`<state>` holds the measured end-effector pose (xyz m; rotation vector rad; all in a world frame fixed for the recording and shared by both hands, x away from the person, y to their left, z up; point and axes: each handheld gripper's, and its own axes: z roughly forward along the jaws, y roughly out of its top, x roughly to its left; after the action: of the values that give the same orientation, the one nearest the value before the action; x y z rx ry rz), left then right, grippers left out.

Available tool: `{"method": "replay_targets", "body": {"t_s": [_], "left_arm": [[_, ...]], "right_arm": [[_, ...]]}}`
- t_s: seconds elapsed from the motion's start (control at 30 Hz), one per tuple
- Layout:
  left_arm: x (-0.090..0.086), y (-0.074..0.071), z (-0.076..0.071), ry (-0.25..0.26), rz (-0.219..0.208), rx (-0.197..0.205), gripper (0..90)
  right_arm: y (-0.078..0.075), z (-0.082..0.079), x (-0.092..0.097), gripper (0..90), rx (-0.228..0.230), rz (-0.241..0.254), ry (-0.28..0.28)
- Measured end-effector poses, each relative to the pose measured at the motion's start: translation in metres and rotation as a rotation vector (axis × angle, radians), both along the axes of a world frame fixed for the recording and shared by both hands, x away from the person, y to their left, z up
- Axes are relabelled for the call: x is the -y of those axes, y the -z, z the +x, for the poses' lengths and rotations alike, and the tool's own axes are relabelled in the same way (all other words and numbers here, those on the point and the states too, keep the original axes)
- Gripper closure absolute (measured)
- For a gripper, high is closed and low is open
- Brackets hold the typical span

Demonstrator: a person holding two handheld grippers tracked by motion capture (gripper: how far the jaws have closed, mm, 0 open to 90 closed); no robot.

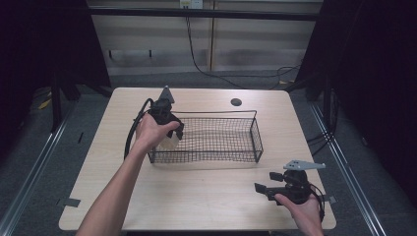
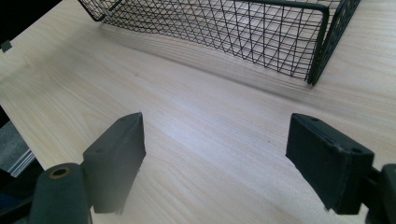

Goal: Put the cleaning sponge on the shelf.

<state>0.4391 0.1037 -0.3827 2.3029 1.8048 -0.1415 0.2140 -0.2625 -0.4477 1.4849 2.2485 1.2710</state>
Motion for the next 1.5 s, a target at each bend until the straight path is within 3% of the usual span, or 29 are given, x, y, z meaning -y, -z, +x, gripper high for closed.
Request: {"method": "replay_targets", "body": {"t_s": [0.2, 0.43, 0.83, 1.13, 1.23, 1.5], "left_arm": [[0.008, 0.013, 0.0, -0.012, 0.037, -0.018, 27.3], [0.013, 0.019, 0.001, -0.037, 0.071, -0.017, 27.3], [0.009, 0.038, 0.006, -0.092, 0.092, -0.05, 27.3], [0.015, 0.05, 0.007, -0.096, 0.118, -0.069, 27.3], [0.017, 0.053, 0.007, -0.095, 0.101, -0.084, 27.2], [0.015, 0.059, 0.008, -0.12, 0.106, -0.091, 27.1]], "right_arm": [[0.0, 0.0, 0.0, 19.5, 0.0, 0.0, -0.002], [0.0, 0.0, 0.0, 19.4, 0.0, 0.0, -0.004], [0.001, 0.0, 0.0, 19.4, -0.007, 0.002, -0.007], [0.001, 0.0, 0.0, 19.3, -0.006, 0.004, -0.01], [0.001, 0.0, 0.0, 19.1, -0.009, 0.005, -0.013], [0.001, 0.0, 0.0, 19.0, -0.011, 0.005, -0.014]]}}
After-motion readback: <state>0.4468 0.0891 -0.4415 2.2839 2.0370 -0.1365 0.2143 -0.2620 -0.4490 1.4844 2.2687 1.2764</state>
